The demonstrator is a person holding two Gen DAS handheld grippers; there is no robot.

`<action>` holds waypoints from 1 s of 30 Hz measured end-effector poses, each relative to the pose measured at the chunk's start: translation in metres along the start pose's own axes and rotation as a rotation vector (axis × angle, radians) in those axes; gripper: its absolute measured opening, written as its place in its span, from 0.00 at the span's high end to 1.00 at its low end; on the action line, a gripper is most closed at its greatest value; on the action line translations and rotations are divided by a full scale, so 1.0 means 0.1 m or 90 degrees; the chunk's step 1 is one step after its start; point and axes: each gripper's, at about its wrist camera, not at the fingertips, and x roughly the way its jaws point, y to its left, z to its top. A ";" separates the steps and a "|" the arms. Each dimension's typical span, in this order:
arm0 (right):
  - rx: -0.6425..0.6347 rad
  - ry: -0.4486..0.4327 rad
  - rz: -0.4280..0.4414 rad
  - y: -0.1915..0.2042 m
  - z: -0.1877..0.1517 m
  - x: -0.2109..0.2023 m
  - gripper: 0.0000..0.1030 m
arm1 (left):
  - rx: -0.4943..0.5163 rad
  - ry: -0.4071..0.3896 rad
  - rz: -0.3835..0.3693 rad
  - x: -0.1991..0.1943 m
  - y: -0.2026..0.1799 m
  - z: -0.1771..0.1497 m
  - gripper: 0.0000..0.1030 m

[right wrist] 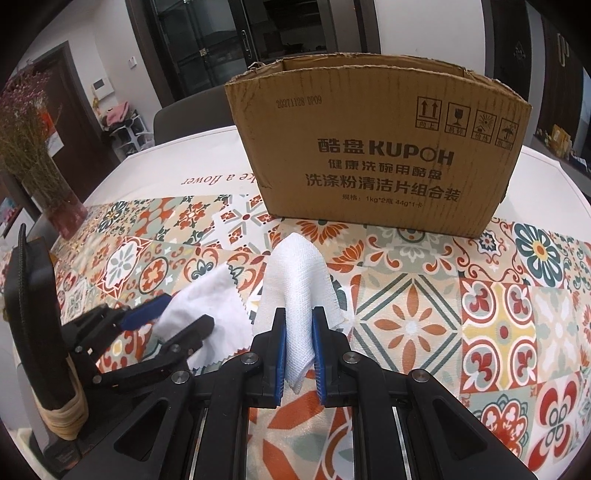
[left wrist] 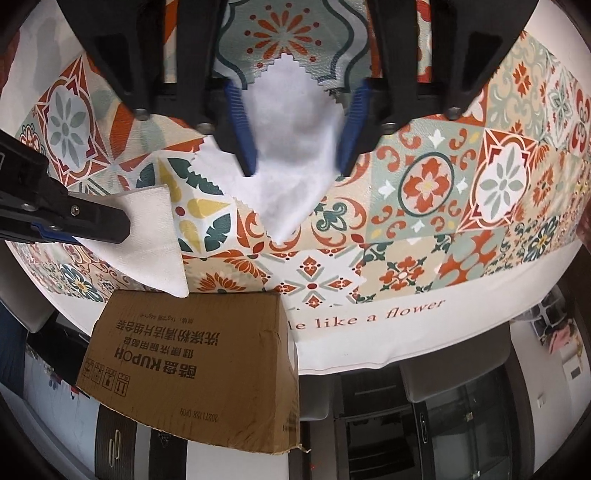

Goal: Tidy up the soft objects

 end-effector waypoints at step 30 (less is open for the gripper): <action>0.021 -0.049 0.013 -0.13 0.04 -0.54 0.87 | -0.053 -0.090 -0.023 -0.77 -0.21 0.16 0.95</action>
